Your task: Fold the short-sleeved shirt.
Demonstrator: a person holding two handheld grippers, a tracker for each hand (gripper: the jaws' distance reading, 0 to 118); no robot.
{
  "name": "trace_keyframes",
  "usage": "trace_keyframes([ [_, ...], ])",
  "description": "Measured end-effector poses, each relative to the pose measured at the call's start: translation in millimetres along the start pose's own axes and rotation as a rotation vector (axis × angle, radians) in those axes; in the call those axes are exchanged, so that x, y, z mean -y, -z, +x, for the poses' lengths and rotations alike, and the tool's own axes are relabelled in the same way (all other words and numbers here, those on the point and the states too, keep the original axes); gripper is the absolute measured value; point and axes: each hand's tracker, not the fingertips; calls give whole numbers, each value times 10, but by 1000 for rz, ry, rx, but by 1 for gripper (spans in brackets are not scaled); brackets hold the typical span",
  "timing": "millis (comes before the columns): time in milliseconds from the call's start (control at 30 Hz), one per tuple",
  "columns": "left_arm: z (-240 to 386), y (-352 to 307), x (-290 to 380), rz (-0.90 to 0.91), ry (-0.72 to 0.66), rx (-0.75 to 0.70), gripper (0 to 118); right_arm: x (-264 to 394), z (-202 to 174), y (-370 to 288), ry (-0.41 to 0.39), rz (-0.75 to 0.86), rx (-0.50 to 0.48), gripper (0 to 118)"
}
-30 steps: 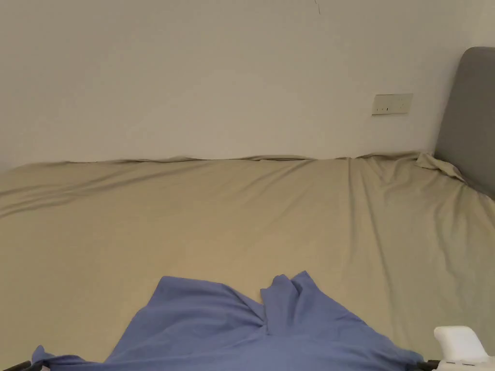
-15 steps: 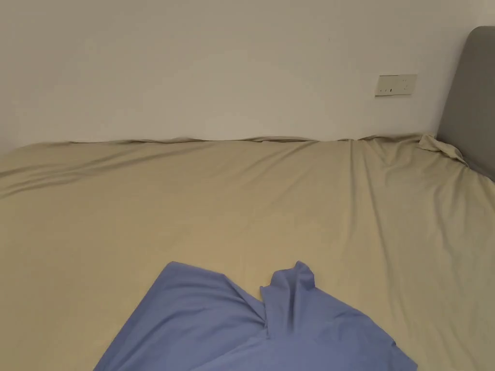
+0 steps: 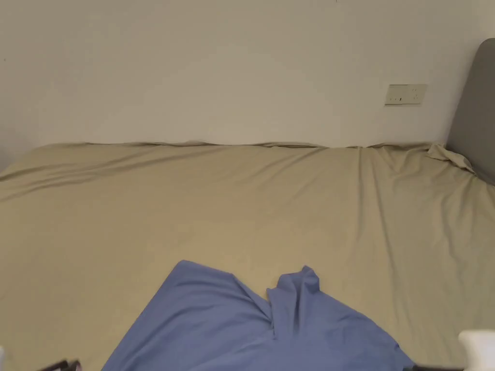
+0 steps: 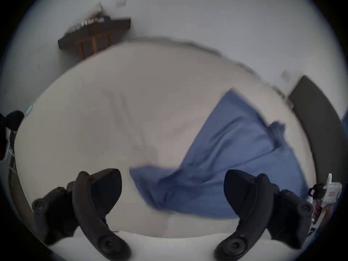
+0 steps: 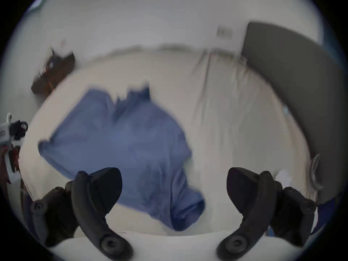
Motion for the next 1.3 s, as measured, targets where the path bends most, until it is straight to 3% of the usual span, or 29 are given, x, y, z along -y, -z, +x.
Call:
trace_keyframes([
  [133, 400, -868, -242, 90, 139, 37, 118, -426, -205, -766, 56, 272, 43, 117],
  [200, 551, -955, -128, 88, 191, 27, 118, -393, -380, -1048, 48, 363, 54, 108],
  [233, 614, -1040, -23, 101, 193, 11, 118, -335, -486, -1147, 24, 401, 80, 90],
  [267, 645, -1101, 88, 115, 181, 10, 118, -278, -641, -1217, 3, 413, 97, 42],
  [300, 651, -1112, 192, 115, 158, 8, 103, -221, -721, -1246, 7, 395, 88, 5],
  [333, 684, -1110, 298, 82, 114, 16, 58, -155, -781, -1285, 19, 392, 83, 4],
  [367, 685, -1080, 377, 38, 92, -7, 0, -115, -826, -1308, 51, 381, 34, 4],
  [400, 652, -1052, 435, 19, 67, 5, 0, -71, -717, -1185, 91, 333, -45, 4],
  [433, 628, -981, 484, -16, 48, 50, 0, -68, -703, -1159, 93, 328, -62, 4],
  [533, 477, -846, 481, -25, 71, -11, 0, -125, -756, -1204, 8, 366, -36, 4],
  [667, 202, -681, 432, 3, 51, -99, 0, -208, -731, -1273, 35, 393, -53, 4],
  [700, 123, -539, 434, -14, 41, -116, 22, -211, -735, -1271, 43, 400, -52, 4],
  [733, 49, -374, 461, -52, 23, -117, 75, -216, -737, -1261, 43, 401, -53, 4],
  [767, -12, -212, 467, -110, 10, -138, 118, -224, -738, -1248, 41, 399, -57, 4],
  [800, -82, -9, 495, -204, -10, -163, 118, -232, -746, -1238, 40, 396, -59, 4],
  [833, -146, 139, 547, -119, -32, -164, 116, -232, -755, -1217, 37, 390, -59, 4],
  [1167, -187, 1002, 872, -273, -42, -223, 115, -266, -932, -1081, -14, 317, -26, 4],
  [1267, -164, 984, 895, -262, -27, -205, 92, -286, -952, -1001, -38, 287, -18, 4],
  [1300, -114, 919, 879, -247, -11, -215, 75, -281, -976, -970, -42, 271, -11, 4],
])
